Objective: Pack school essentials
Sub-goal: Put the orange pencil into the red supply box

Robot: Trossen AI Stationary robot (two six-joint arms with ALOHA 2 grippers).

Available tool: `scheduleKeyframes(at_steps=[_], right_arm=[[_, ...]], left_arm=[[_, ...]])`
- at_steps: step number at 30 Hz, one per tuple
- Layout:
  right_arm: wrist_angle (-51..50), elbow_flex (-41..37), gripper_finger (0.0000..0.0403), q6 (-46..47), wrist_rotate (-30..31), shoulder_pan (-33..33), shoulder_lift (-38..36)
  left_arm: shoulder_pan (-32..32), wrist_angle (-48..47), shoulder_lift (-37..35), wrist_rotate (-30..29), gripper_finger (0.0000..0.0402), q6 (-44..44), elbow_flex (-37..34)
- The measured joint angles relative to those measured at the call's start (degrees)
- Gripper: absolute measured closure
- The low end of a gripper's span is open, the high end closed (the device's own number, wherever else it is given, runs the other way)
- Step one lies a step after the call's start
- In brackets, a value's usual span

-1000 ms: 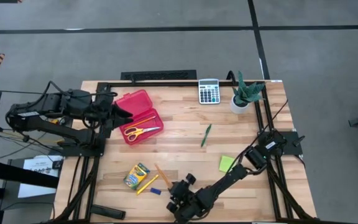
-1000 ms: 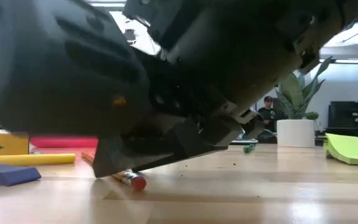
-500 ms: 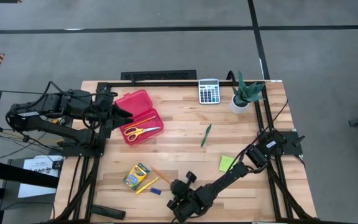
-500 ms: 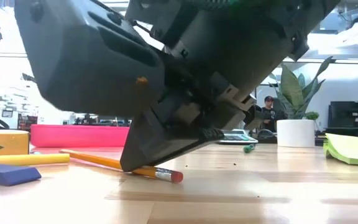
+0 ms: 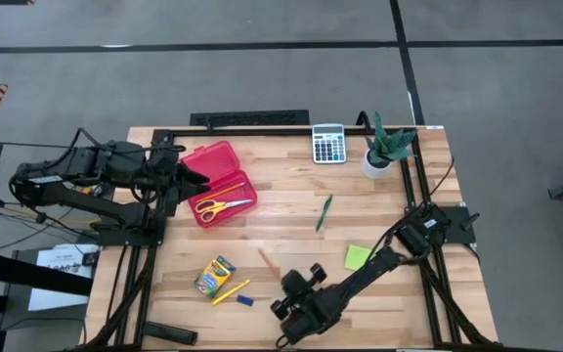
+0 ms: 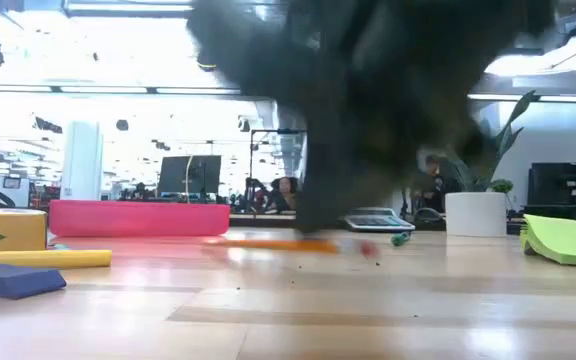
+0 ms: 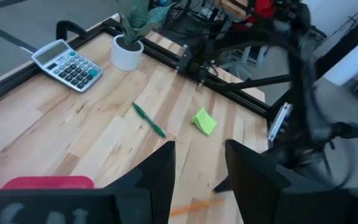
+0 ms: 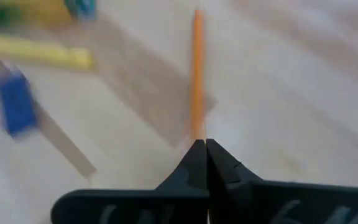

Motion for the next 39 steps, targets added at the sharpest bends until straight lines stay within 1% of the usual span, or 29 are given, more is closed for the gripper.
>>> scheduleKeyframes(at_steps=[2,4,7,9,12,14,17,19,21,26,30,33,36,39], right_arm=[[-3.58,0.14,0.0402,1.86,3.13,-0.02,-2.60],[-6.09,0.13,0.0402,2.67,5.87,0.29,-4.19],[-8.70,0.05,0.0402,2.62,7.30,0.24,-7.08],[-7.08,0.20,0.0397,2.06,7.93,0.12,-8.61],[0.50,0.15,0.0369,-4.57,6.80,0.28,-8.66],[9.03,0.29,0.0343,-9.24,5.31,0.50,-6.93],[21.50,0.22,0.0306,-14.59,1.24,0.44,-3.08],[27.59,0.80,0.0285,-15.88,-0.67,0.15,0.05],[29.63,2.28,0.0270,-15.42,-2.03,-0.30,2.97],[25.42,8.08,0.0249,-14.04,-2.36,-1.30,9.37],[23.83,9.98,0.0249,-11.28,-2.42,-1.51,12.65],[23.75,10.30,0.0253,-8.00,-3.49,-1.44,13.32],[18.80,10.48,0.0269,-2.22,-5.33,-1.44,13.34],[11.15,10.64,0.0311,3.29,-6.71,-1.29,13.21]], left_arm=[[0.02,1.23,-0.04,-0.10,0.0269,-0.06,-1.60],[-0.01,4.55,-0.02,1.11,0.0269,-0.13,-3.95],[-0.04,9.34,-0.04,3.09,0.0269,-1.64,-8.75],[-0.04,12.70,0.05,3.49,0.0267,-2.19,-12.30],[-0.04,17.69,0.02,3.55,0.0260,-4.23,-16.89],[-0.04,20.10,-0.40,3.86,0.0253,-5.55,-19.38],[-0.04,23.09,-0.63,4.90,0.0246,-6.54,-21.67],[-0.04,22.46,-0.73,5.18,0.0244,-6.65,-22.24],[-0.04,22.54,-0.78,6.09,0.0244,-6.62,-22.25],[-0.04,22.52,-1.24,7.23,0.0244,-6.58,-22.23],[-0.04,22.18,-1.49,7.66,0.0244,-6.49,-22.23],[-0.04,21.99,-1.54,7.71,0.0244,-6.48,-22.23],[-0.04,21.75,-1.81,7.76,0.0244,-6.47,-22.23],[-0.04,21.67,-1.85,7.87,0.0244,-6.47,-22.23]])
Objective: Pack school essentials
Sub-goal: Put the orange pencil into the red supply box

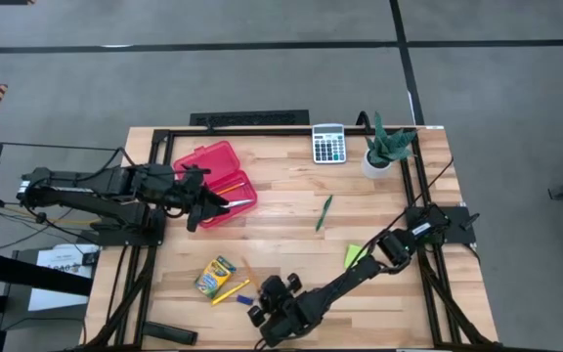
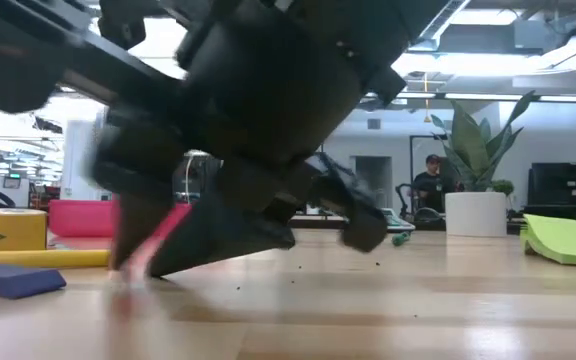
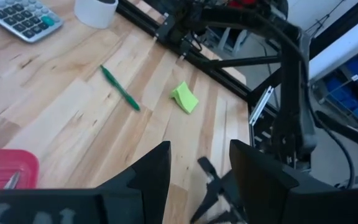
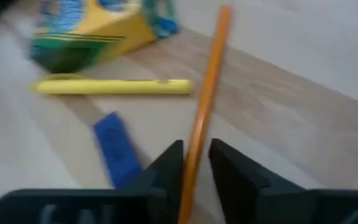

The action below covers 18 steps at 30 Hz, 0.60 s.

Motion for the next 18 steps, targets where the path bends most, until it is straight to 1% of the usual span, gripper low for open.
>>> scheduleKeyframes(at_steps=[3,5,9,13,18], right_arm=[[-4.07,-0.07,0.0370,1.21,-2.61,-0.07,-0.43],[-4.34,-0.05,0.0391,1.43,-4.21,-0.18,-0.55],[-4.57,-0.09,0.0393,4.63,-4.19,-0.19,-0.82],[-6.49,-0.45,0.0398,6.35,-3.47,-0.20,-2.82],[-15.88,-1.08,0.0402,6.57,-1.90,-0.14,-6.38]], left_arm=[[0.00,0.10,-0.07,0.03,0.0244,0.02,0.00],[0.00,0.08,-0.07,0.14,0.0244,0.02,0.00],[0.00,0.08,-0.07,0.20,0.0244,0.02,0.00],[0.00,0.10,-0.07,0.18,0.0244,0.75,0.00],[0.00,0.33,-0.05,-0.23,0.0244,1.49,0.00]])
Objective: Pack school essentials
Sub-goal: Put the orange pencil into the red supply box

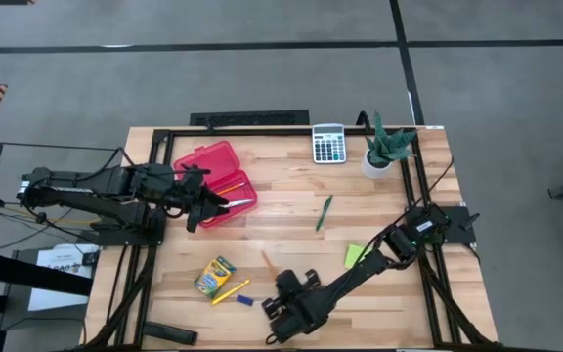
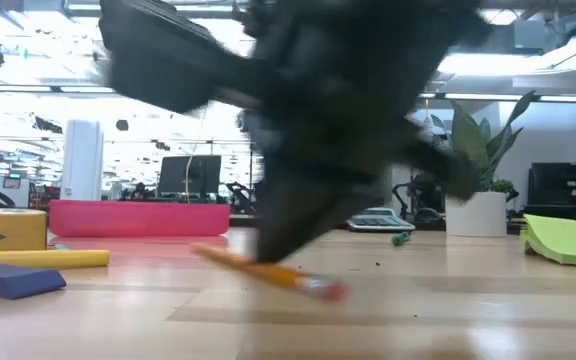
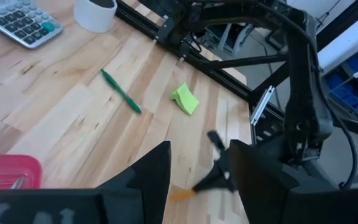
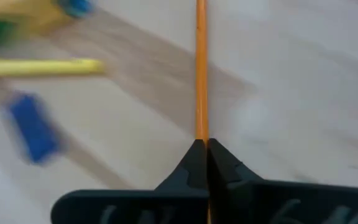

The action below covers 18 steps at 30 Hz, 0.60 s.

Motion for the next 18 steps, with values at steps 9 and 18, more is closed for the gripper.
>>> scheduleKeyframes(at_steps=[9,18], right_arm=[[-10.85,0.24,0.0403,4.24,7.35,-0.06,-6.72],[8.09,0.48,0.0337,-6.10,-4.14,-0.89,-7.35]], left_arm=[[0.00,3.11,0.03,0.40,0.0242,1.47,-1.55],[-0.02,7.45,0.04,2.94,0.0218,-3.39,-10.05]])
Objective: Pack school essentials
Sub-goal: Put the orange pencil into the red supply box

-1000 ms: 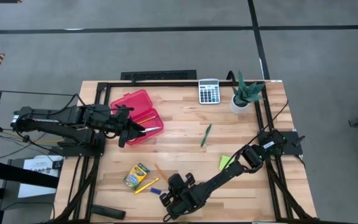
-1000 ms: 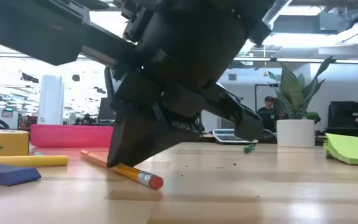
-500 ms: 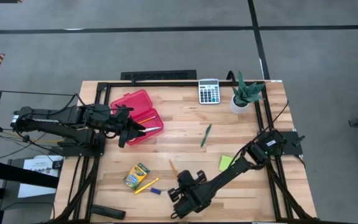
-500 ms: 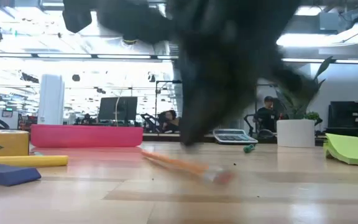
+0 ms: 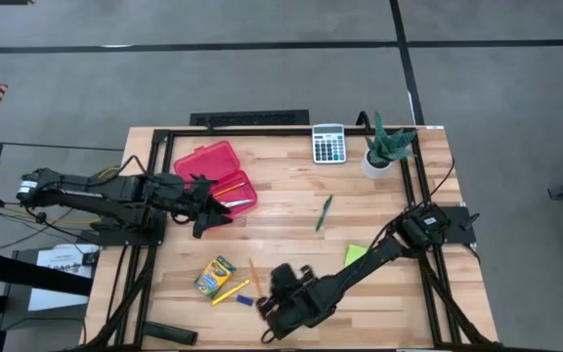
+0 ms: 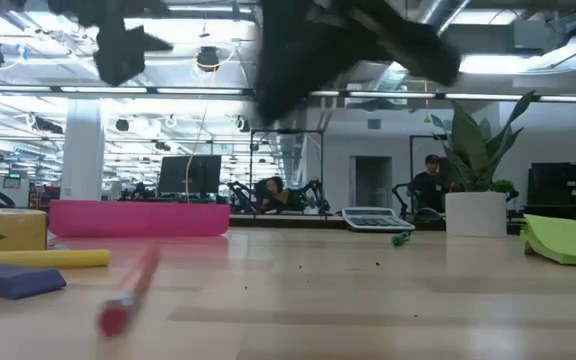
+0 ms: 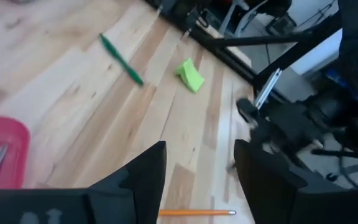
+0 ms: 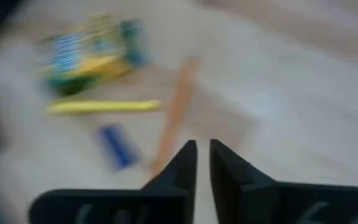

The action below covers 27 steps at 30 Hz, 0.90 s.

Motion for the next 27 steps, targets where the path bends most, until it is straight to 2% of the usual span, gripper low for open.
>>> scheduleKeyframes(at_steps=[3,6,11,17,19,27], right_arm=[[4.68,-0.01,0.0300,-2.09,-6.90,-0.26,1.02],[3.97,-0.15,0.0269,-0.85,-11.95,-0.97,2.23],[8.01,0.09,0.0236,-0.80,-15.24,-2.14,3.11],[8.06,-0.15,0.0241,-1.32,-15.48,-2.20,4.82],[11.29,0.22,0.0247,-1.70,-16.05,-2.26,5.60],[10.29,0.04,0.0252,-4.37,-16.12,-2.99,5.80]], left_arm=[[-0.02,0.30,-0.02,0.47,0.0216,-0.53,-1.62],[-0.02,0.13,0.00,0.49,0.0216,-0.67,-2.40],[-0.02,0.77,-0.34,0.49,0.0216,-0.68,-2.43],[-0.04,1.29,-0.88,0.48,0.0216,-0.66,-2.41],[-0.04,1.04,-0.90,0.49,0.0216,-0.68,-2.41],[-0.02,1.46,-1.16,0.43,0.0216,-0.68,-2.41]])
